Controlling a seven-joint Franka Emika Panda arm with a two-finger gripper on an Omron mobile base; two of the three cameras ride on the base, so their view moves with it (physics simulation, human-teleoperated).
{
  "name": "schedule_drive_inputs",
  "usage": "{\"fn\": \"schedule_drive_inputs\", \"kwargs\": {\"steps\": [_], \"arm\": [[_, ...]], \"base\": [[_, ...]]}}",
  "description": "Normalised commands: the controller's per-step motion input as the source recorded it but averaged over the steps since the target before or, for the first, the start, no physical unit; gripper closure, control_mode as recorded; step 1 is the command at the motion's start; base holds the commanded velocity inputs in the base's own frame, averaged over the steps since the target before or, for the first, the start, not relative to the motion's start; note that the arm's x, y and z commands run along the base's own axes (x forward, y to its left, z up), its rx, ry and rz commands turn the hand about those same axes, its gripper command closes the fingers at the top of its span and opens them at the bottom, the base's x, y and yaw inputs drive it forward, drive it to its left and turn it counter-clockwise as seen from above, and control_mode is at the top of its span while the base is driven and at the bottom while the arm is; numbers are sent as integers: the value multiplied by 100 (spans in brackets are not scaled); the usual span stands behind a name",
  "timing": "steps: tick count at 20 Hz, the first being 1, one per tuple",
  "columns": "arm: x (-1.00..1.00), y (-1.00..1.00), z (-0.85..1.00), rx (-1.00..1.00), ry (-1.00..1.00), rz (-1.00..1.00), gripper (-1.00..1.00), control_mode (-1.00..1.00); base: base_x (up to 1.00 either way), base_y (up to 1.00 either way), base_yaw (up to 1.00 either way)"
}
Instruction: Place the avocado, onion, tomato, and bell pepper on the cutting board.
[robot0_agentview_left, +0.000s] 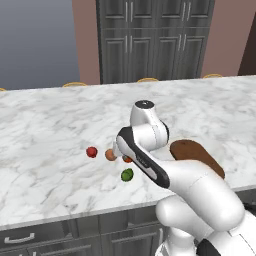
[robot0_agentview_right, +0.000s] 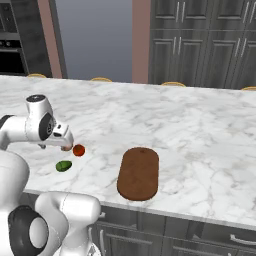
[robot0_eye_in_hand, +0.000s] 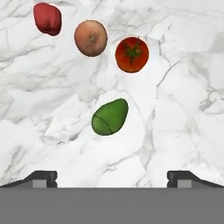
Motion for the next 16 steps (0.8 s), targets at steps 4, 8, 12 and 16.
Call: {"fn": "schedule_drive_inputs", "kwargs": {"steps": [4,8,12,16], "arm": [[15,13,-32,0,7,0,-100,-100],[22,5,-25,0,5,0,-100,-100],[22,0,-29,0,6,0,-100,-100],[14,0,-31,0,5,0,-100,-100]], "base": [[0,0,0],[0,0,0],[0,0,0],[0,0,0]]}}
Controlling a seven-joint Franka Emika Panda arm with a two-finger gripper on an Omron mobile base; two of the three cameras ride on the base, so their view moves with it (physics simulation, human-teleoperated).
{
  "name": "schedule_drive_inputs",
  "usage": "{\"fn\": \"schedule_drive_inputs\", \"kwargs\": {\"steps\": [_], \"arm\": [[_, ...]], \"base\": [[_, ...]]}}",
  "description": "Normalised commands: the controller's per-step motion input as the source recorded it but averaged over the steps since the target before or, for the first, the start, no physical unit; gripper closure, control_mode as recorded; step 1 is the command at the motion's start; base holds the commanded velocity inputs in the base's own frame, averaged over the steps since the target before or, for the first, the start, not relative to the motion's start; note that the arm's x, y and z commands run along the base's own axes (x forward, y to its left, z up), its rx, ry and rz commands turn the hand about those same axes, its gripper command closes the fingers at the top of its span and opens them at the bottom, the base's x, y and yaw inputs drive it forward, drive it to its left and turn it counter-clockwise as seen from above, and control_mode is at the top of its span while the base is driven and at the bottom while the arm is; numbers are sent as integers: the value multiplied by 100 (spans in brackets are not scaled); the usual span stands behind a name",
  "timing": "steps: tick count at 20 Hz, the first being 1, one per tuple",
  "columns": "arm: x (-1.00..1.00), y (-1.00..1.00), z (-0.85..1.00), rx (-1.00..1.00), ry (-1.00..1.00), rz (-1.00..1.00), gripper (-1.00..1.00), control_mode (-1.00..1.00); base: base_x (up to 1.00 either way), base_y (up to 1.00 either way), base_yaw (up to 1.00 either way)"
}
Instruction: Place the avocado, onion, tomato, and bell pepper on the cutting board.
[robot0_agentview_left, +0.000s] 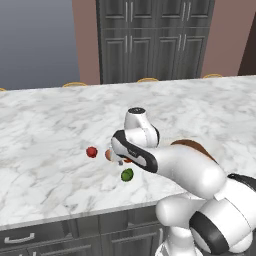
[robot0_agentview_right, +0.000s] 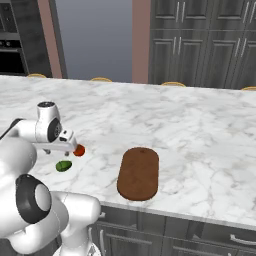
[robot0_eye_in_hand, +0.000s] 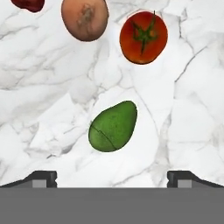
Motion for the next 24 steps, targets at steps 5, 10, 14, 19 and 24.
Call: {"fn": "schedule_drive_inputs", "kwargs": {"steps": [5,10,14,19,24], "arm": [[9,5,-43,0,8,0,-100,-100],[3,3,-38,0,7,0,-100,-100],[4,1,-36,0,6,0,-100,-100],[8,0,-33,0,6,0,-100,-100],[11,1,-36,0,7,0,-100,-100]], "base": [[0,0,0],[0,0,0],[0,0,0],[0,0,0],[0,0,0]]}}
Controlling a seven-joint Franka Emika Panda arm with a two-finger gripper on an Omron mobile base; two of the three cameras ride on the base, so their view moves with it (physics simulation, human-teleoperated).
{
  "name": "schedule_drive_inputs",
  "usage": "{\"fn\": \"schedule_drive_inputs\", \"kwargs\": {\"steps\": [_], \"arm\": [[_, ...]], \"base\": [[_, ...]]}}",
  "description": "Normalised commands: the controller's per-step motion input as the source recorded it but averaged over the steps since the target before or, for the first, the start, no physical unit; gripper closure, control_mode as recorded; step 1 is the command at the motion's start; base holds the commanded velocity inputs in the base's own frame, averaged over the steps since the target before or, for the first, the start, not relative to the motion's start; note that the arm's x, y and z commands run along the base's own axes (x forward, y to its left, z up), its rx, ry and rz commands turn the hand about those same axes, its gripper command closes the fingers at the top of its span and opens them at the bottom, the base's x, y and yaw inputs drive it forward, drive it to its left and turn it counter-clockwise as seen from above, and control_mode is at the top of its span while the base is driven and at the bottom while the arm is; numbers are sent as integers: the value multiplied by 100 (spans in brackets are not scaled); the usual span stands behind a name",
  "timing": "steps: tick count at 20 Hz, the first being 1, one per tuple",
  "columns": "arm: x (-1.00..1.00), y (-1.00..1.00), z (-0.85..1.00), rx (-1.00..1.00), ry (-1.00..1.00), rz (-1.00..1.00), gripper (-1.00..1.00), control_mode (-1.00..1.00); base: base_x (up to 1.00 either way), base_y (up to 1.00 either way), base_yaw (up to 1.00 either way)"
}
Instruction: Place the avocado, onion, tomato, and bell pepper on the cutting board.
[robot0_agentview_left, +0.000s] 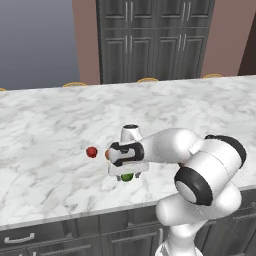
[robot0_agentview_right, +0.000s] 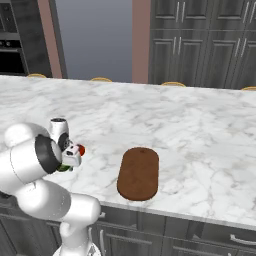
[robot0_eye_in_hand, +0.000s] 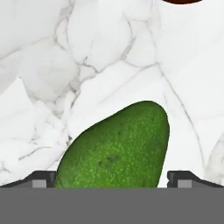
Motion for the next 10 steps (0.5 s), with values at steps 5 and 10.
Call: {"fn": "schedule_drive_inputs", "kwargs": {"steps": [5,10], "arm": [[12,8,-37,0,8,0,100,-100],[-4,1,-5,0,0,0,100,-100]], "base": [[0,0,0],[0,0,0]]}}
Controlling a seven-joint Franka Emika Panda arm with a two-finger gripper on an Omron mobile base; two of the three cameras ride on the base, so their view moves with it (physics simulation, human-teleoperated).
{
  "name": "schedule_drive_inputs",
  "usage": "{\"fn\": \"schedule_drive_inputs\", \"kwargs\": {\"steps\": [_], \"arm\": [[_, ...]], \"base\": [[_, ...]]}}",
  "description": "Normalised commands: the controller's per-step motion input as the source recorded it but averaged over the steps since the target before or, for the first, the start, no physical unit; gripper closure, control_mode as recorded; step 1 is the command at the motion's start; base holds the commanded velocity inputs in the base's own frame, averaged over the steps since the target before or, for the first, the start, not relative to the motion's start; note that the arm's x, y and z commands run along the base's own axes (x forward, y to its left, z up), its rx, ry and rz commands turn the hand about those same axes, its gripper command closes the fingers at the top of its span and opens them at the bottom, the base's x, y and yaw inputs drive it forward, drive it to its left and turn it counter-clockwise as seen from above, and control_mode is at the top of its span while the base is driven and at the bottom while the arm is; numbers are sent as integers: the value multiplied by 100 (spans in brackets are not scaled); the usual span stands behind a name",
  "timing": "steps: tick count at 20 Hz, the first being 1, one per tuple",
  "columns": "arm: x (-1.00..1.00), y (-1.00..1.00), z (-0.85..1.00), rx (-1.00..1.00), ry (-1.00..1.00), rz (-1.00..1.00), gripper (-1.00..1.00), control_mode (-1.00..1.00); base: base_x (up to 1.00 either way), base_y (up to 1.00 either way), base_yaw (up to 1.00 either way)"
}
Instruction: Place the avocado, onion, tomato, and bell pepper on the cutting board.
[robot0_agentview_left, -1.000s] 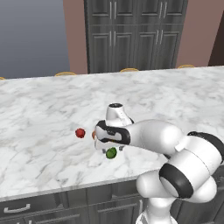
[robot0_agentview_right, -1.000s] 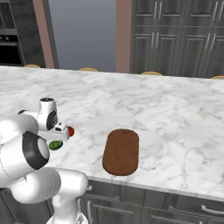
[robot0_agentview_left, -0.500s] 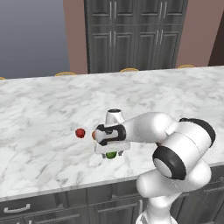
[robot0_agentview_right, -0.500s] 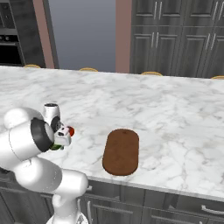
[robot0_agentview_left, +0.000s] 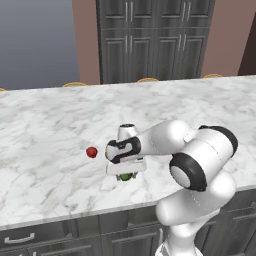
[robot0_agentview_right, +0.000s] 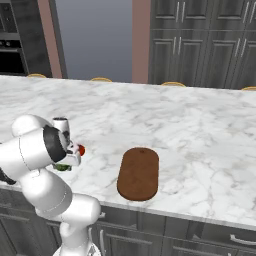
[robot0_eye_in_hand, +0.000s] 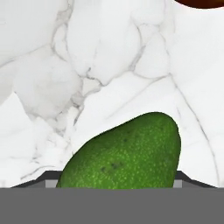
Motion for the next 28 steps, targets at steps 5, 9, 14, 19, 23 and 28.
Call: {"fn": "schedule_drive_inputs", "kwargs": {"steps": [5,9,14,19,23,28], "arm": [[-23,-10,35,-1,-8,-2,100,-100],[-23,-32,56,0,-4,-6,100,-100],[-21,-53,65,-3,-12,-3,100,-100],[-6,-58,69,-6,-13,-2,100,-100],[0,-58,54,-4,-11,0,100,-100],[2,-61,20,-1,-5,0,100,-100]], "base": [[0,0,0],[0,0,0],[0,0,0],[0,0,0],[0,0,0],[0,0,0]]}}
